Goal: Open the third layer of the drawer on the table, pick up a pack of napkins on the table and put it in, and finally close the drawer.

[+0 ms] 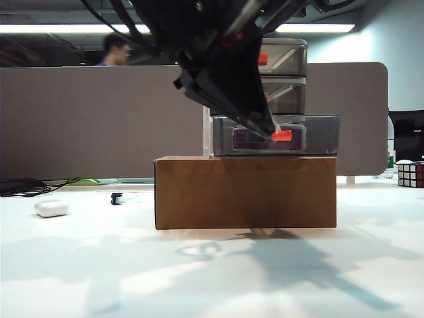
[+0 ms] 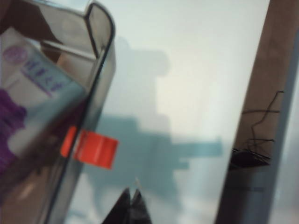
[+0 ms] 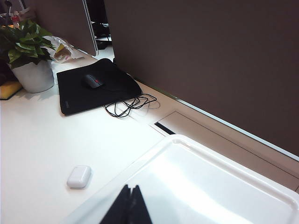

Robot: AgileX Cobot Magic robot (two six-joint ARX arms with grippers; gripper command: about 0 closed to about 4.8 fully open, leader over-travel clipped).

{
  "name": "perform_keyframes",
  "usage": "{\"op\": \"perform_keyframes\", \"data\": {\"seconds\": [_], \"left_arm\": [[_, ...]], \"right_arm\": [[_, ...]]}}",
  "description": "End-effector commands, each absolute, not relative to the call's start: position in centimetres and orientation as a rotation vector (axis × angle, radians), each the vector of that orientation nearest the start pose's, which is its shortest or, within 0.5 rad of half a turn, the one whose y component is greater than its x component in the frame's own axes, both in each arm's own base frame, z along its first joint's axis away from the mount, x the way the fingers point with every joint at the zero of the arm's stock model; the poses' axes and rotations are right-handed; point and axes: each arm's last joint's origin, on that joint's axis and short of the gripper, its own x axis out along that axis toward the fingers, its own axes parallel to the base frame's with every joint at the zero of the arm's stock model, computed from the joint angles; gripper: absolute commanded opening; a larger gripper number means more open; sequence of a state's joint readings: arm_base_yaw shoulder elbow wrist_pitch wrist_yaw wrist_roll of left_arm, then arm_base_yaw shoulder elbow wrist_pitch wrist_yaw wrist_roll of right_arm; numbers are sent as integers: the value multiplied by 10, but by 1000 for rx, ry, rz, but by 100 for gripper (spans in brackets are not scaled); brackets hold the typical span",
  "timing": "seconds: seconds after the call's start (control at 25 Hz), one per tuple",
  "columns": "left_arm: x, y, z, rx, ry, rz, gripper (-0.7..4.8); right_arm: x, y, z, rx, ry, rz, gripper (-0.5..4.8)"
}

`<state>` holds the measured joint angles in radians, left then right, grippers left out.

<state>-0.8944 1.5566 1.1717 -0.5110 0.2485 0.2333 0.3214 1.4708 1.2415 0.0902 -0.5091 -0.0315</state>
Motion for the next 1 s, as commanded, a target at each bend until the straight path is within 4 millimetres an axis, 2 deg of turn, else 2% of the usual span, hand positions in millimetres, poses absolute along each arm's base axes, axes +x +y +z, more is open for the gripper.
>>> {"op": "perform_keyframes", "data": {"seconds": [0.04, 0.24, 0.8, 1.0], "left_arm": [[205, -264, 254, 504, 715, -1121, -6], [213, -266, 257, 508, 647, -1049, -6], [251, -249, 256, 450, 570, -911, -6], [255, -250, 260, 443, 511, -878, -6]], "right_arm": [[317, 121, 358, -38, 108, 840, -6], [317, 121, 356, -50, 124, 841, -6], [317, 121, 355, -81, 117, 843, -6], [317, 121, 355, -84, 116, 843, -6]]}}
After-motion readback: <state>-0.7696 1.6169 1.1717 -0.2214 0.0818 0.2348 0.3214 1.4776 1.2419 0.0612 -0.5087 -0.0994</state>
